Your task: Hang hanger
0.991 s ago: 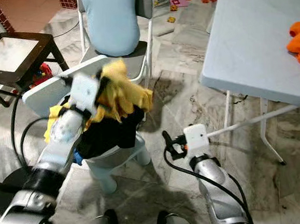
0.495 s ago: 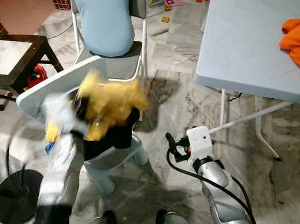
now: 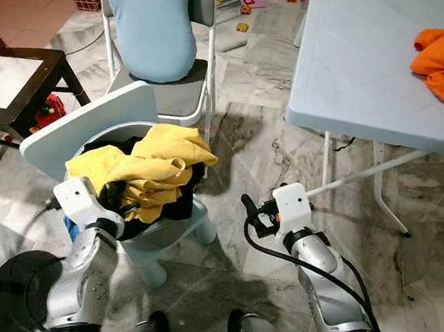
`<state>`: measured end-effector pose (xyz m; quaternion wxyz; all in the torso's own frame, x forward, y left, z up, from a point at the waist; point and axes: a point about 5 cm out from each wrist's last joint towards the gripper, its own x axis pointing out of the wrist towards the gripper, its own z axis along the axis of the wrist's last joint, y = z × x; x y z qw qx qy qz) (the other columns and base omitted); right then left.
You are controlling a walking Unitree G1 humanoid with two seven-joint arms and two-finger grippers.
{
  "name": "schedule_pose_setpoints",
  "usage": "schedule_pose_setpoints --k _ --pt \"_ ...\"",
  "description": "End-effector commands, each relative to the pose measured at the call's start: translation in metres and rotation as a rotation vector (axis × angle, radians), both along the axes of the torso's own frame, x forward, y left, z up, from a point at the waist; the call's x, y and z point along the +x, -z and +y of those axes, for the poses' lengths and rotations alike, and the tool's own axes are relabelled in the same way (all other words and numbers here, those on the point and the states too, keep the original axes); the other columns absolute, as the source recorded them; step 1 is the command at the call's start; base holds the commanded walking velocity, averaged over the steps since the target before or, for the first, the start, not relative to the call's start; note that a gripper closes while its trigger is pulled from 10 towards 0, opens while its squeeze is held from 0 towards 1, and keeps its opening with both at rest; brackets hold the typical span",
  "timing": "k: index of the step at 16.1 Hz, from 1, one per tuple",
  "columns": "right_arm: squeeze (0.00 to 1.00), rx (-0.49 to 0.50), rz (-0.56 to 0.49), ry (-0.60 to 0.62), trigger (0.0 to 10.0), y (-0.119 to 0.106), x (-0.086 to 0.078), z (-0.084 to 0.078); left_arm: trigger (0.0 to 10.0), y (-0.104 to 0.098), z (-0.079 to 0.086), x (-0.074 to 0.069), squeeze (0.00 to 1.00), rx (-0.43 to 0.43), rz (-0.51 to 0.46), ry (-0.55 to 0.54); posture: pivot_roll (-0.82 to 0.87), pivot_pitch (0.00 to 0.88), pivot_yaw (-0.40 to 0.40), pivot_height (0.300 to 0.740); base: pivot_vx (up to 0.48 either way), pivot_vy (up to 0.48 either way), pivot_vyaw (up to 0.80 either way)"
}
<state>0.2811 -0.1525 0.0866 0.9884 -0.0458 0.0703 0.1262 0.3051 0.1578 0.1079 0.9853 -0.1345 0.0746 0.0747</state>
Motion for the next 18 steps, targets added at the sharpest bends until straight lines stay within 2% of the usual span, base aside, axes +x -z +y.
schedule_pose_setpoints --k 1,2,3,4,5,6,10,12,15,16,17,18 --pt "0.00 -0.004 0.010 0.010 10.0 0.001 -0.002 -0.004 10.0 0.009 0.005 -0.006 1.00 0.104 0.073 -0.014 -0.01 0.238 -0.078 0.740 0.000 0.000 0.00" --pt "0.00 -0.005 0.012 0.010 10.0 0.002 -0.004 -0.003 10.0 0.011 0.012 -0.014 1.00 0.172 0.102 -0.039 -0.01 0.244 -0.073 0.740 0.000 0.000 0.00" --pt "0.00 -0.005 0.013 0.010 10.0 0.002 -0.004 -0.003 10.0 0.011 0.013 -0.016 1.00 0.186 0.106 -0.045 -0.01 0.244 -0.073 0.740 0.000 0.000 0.00" --pt "0.00 -0.005 0.015 0.010 10.0 0.002 -0.004 -0.004 10.0 0.010 0.020 -0.025 1.00 0.240 0.107 -0.069 -0.01 0.245 -0.073 0.740 0.000 0.000 0.00" --pt "0.00 -0.004 0.016 0.010 10.0 0.003 -0.004 -0.004 10.0 0.009 0.022 -0.027 1.00 0.273 0.096 -0.071 0.00 0.248 -0.073 0.740 0.000 0.000 0.00" --pt "0.00 -0.003 0.018 0.008 10.0 0.003 -0.004 -0.003 10.0 0.003 0.024 -0.031 1.00 0.390 0.050 -0.053 0.00 0.249 -0.074 0.740 0.000 0.000 0.00" --pt "0.00 -0.002 0.016 -0.005 10.0 0.002 -0.001 0.001 10.0 -0.020 0.014 -0.032 1.00 0.619 -0.085 -0.001 0.01 0.251 -0.078 0.740 0.000 0.000 0.00" --pt "0.00 -0.006 0.012 0.001 10.0 0.001 0.000 -0.003 10.0 -0.031 0.008 -0.033 1.00 0.667 -0.135 0.037 0.01 0.251 -0.076 0.740 0.000 0.000 0.00" --pt "0.00 -0.007 0.012 0.001 10.0 0.001 0.000 -0.002 10.0 -0.034 0.004 -0.038 1.00 0.644 -0.159 0.045 0.01 0.249 -0.073 0.740 0.000 0.000 0.00" --pt "0.00 -0.006 0.011 -0.002 10.0 0.001 0.000 -0.001 10.0 -0.035 0.008 -0.040 1.00 0.630 -0.160 0.009 0.01 0.246 -0.074 0.740 0.000 0.000 0.00" --pt "0.00 -0.006 0.012 -0.005 10.0 0.001 0.000 -0.001 10.0 -0.036 0.025 -0.042 1.00 0.553 -0.129 -0.105 0.01 0.246 -0.075 0.740 0.000 0.000 0.00" --pt "0.00 -0.006 0.012 -0.006 10.0 0.001 0.000 -0.001 10.0 -0.037 0.029 -0.042 1.00 0.531 -0.122 -0.128 0.02 0.247 -0.076 0.740 0.000 0.000 0.00"
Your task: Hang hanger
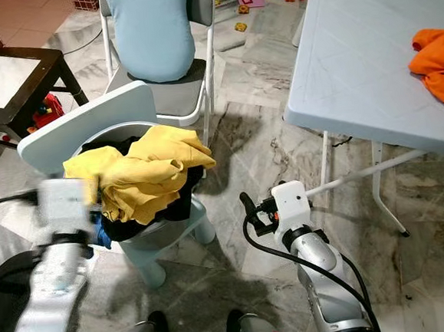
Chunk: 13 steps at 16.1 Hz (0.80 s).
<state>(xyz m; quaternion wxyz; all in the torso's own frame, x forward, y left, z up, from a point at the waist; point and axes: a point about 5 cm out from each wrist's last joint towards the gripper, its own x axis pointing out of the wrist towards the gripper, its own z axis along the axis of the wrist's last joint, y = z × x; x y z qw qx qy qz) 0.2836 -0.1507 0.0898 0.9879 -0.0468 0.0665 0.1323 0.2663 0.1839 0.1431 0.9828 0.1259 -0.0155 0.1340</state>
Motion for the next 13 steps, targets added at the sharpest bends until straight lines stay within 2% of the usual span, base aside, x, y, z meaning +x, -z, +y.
schedule_pose_setpoints --k 1,2,4,6,8,9,11,12,13 --pt "0.00 -0.006 0.019 0.006 10.0 0.005 -0.002 -0.002 10.0 -0.001 0.007 -0.004 1.00 -0.034 0.000 -0.041 0.02 0.247 -0.076 0.740 0.000 0.000 0.00" --pt "0.00 -0.006 0.021 0.002 10.0 0.005 -0.001 -0.001 10.0 0.007 0.015 -0.003 1.00 -0.123 0.038 -0.069 0.02 0.247 -0.079 0.740 0.000 0.000 0.00" --pt "0.00 -0.004 0.020 -0.003 10.0 0.005 0.000 0.001 10.0 0.013 0.015 0.002 1.00 -0.195 0.054 -0.041 0.02 0.248 -0.082 0.740 0.000 0.000 0.00" --pt "0.00 -0.003 0.019 -0.002 10.0 0.004 0.000 0.001 10.0 0.018 0.011 0.014 1.00 -0.221 0.086 0.024 0.02 0.249 -0.083 0.740 0.000 0.000 0.00" --pt "0.00 -0.005 0.019 -0.002 10.0 0.004 -0.001 0.001 10.0 0.009 0.003 0.029 1.00 -0.301 0.058 0.102 0.00 0.246 -0.081 0.740 0.000 0.000 0.00" --pt "0.00 -0.005 0.017 0.002 10.0 0.004 -0.001 0.000 10.0 0.003 -0.003 0.034 1.00 -0.308 0.053 0.139 0.00 0.246 -0.079 0.740 0.000 0.000 0.00" --pt "0.00 -0.007 0.016 0.010 10.0 0.003 -0.002 -0.002 10.0 0.005 -0.009 0.037 1.00 -0.330 0.067 0.172 0.00 0.247 -0.075 0.740 0.000 0.000 0.00" --pt "0.00 -0.007 0.016 0.013 10.0 0.003 -0.002 -0.002 10.0 0.013 -0.008 0.037 1.00 -0.357 0.101 0.160 -0.01 0.250 -0.072 0.740 0.000 0.000 0.00" --pt "0.00 -0.007 0.016 0.013 10.0 0.004 -0.003 -0.002 10.0 0.016 -0.009 0.037 0.00 -0.396 0.119 0.178 -0.01 0.251 -0.073 0.740 0.000 0.000 0.00"
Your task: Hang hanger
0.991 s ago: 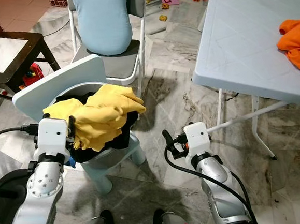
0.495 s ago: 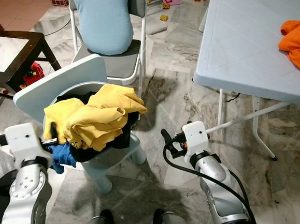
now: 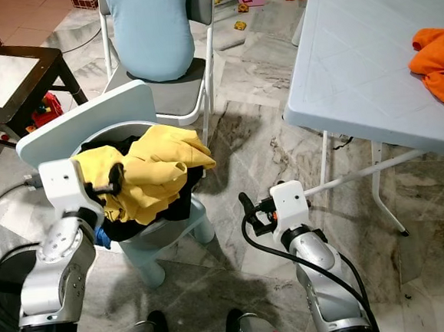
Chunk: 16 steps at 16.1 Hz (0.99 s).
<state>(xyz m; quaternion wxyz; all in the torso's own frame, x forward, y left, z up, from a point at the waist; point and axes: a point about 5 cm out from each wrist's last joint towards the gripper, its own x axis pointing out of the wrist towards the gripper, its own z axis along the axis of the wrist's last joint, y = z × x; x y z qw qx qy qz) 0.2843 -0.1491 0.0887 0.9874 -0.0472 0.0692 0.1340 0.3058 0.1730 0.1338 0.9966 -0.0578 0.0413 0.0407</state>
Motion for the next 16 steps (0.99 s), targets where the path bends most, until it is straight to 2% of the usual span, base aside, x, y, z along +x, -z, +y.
schedule_pose_setpoints --k 1,3,4,5,7,8,9,11,13,16 --pt "0.00 -0.006 0.012 0.015 10.0 0.003 -0.004 -0.003 10.0 0.016 -0.001 -0.002 0.00 -0.071 0.093 0.021 -0.01 0.254 -0.074 0.740 0.000 0.000 0.00" --pt "0.00 -0.006 0.013 0.012 10.0 0.003 -0.004 -0.002 10.0 0.025 -0.007 -0.002 0.00 -0.185 0.157 0.037 -0.01 0.253 -0.074 0.740 0.000 0.000 0.00" --pt "0.00 -0.007 0.012 0.014 10.0 0.002 -0.003 -0.003 3.4 0.026 -0.009 -0.002 0.00 -0.206 0.158 0.052 -0.01 0.253 -0.073 0.740 0.000 0.000 0.00" --pt "0.00 -0.007 0.011 0.015 10.0 0.002 -0.003 -0.003 0.0 0.028 -0.009 -0.002 0.00 -0.209 0.158 0.060 -0.01 0.253 -0.073 0.740 0.000 0.000 0.00" --pt "0.00 -0.008 0.010 0.018 10.0 0.002 -0.003 -0.004 0.0 0.029 -0.010 -0.002 0.00 -0.212 0.164 0.063 -0.01 0.253 -0.072 0.740 0.000 0.000 0.00" --pt "0.00 -0.008 0.010 0.019 10.0 0.002 -0.003 -0.003 0.0 0.028 -0.011 -0.002 0.00 -0.179 0.157 0.069 -0.01 0.253 -0.072 0.740 0.000 0.000 0.00" --pt "0.00 -0.009 0.011 0.018 10.0 0.002 -0.003 -0.003 0.0 0.025 -0.010 -0.002 0.00 -0.071 0.132 0.067 -0.01 0.253 -0.072 0.740 0.000 0.000 0.00" --pt "0.00 -0.009 0.012 0.018 10.0 0.003 -0.004 -0.003 0.0 0.019 -0.015 -0.005 0.00 0.085 0.078 0.091 -0.01 0.254 -0.071 0.740 0.000 0.000 0.00" --pt "0.00 -0.010 0.012 0.017 10.0 0.003 -0.004 -0.003 0.0 0.030 -0.027 -0.017 0.00 0.088 0.133 0.116 -0.01 0.255 -0.073 0.740 0.000 0.000 0.00" --pt "0.00 -0.011 0.011 0.013 10.0 0.002 -0.003 -0.002 0.0 0.043 -0.031 -0.026 0.00 0.067 0.188 0.115 0.00 0.255 -0.076 0.740 0.000 0.000 0.00"
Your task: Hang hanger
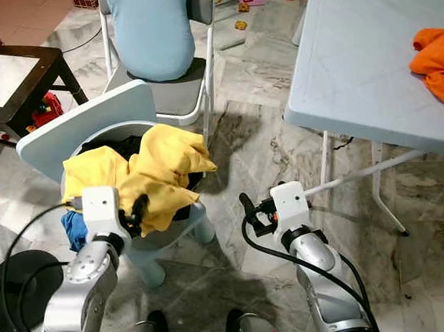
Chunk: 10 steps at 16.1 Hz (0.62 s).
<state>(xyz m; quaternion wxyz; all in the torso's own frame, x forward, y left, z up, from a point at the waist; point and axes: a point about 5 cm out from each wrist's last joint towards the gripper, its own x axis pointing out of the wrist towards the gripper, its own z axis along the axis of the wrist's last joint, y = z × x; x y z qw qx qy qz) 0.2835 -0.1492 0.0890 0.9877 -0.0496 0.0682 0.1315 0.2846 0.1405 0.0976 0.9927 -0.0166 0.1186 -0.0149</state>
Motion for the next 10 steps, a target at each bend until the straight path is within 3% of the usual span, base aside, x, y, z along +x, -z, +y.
schedule_pose_setpoints --k 1,5,8,9,10 --pt "0.00 -0.006 0.014 0.007 10.0 0.003 -0.002 -0.002 0.0 0.008 0.003 -0.005 0.00 -0.011 0.043 -0.024 0.00 0.255 -0.076 0.740 0.000 0.000 0.00" --pt "0.00 -0.009 0.011 0.007 10.0 0.002 0.000 -0.002 0.0 0.005 0.006 -0.003 0.00 0.086 0.025 0.005 -0.01 0.249 -0.075 0.740 0.000 0.000 0.00" --pt "0.00 -0.015 0.011 0.009 10.0 0.002 0.000 -0.004 0.0 0.002 0.001 -0.009 0.00 0.269 -0.039 0.087 -0.01 0.245 -0.081 0.740 0.000 0.000 0.00" --pt "0.00 -0.015 0.010 0.007 10.0 0.002 0.000 -0.004 0.0 0.002 -0.002 -0.011 0.00 0.291 -0.052 0.113 -0.01 0.245 -0.081 0.740 0.000 0.000 0.00" --pt "0.00 -0.017 0.009 0.004 10.0 0.001 0.001 -0.003 0.0 0.002 -0.008 -0.013 0.00 0.246 -0.034 0.130 -0.01 0.244 -0.084 0.740 0.000 0.000 0.00"
